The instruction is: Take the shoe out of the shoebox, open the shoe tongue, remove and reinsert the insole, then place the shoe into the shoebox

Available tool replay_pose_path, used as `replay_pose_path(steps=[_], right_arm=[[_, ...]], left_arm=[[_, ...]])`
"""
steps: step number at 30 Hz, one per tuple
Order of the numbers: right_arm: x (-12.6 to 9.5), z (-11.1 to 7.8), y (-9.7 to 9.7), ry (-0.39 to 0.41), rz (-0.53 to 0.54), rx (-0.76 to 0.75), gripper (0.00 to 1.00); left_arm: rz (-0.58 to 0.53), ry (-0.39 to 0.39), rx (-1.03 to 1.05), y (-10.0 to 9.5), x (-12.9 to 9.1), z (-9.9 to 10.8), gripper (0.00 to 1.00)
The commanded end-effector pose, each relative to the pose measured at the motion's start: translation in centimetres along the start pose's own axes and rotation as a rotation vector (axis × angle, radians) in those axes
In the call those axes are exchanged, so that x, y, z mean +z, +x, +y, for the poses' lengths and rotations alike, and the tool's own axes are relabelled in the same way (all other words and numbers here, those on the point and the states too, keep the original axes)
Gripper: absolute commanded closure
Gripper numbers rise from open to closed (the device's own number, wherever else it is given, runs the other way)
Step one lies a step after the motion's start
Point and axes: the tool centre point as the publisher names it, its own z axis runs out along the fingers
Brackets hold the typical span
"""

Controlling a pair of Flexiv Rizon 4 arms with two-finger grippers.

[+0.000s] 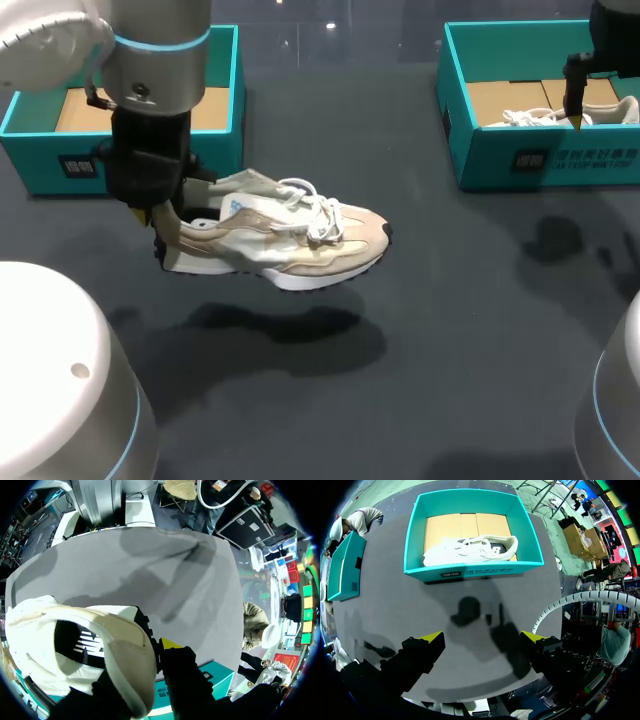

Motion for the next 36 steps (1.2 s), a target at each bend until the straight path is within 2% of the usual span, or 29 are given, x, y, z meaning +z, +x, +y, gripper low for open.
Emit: replay_pose_path(steps=[1, 3, 7, 11, 13, 18, 25, 36], right_arm=[[0.0, 0.0, 0.0, 0.0, -0.001, 0.001, 0.0], [0.0, 0.0, 0.0, 0.0, -0.001, 0.001, 0.0], [0.0, 0.0, 0.0, 0.0, -0.001, 0.001, 0.0], [0.0, 0.0, 0.0, 0.0, -0.001, 0.001, 0.0], [0.0, 0.0, 0.0, 0.0, -0.001, 0.001, 0.0], [0.0, 0.0, 0.0, 0.0, -0.001, 0.001, 0.0], [0.0, 0.0, 0.0, 0.0, -0.001, 0.001, 0.0], [0.0, 0.0, 0.0, 0.0, -0.001, 0.001, 0.0]], left_arm=[[0.024, 0.015, -0.004, -1.3, 1.1, -0.6, 1.0], [0.009, 0.046, 0.007, -2.5, 2.0, -1.0, 1.0], [0.018, 0.044, -0.008, -5.0, 3.5, -1.3, 1.0], [0.023, 0.035, -0.047, -6.8, 4.6, -0.8, 1.0], [0.009, 0.055, -0.057, -7.4, 5.1, -0.3, 1.0], [0.032, 0.032, -0.075, -9.2, 6.5, 0.6, 1.0], [0.032, 0.004, -0.049, -10.3, 8.3, 2.2, 1.0], [0.033, -0.005, -0.012, -11.4, 11.4, 2.5, 1.0]])
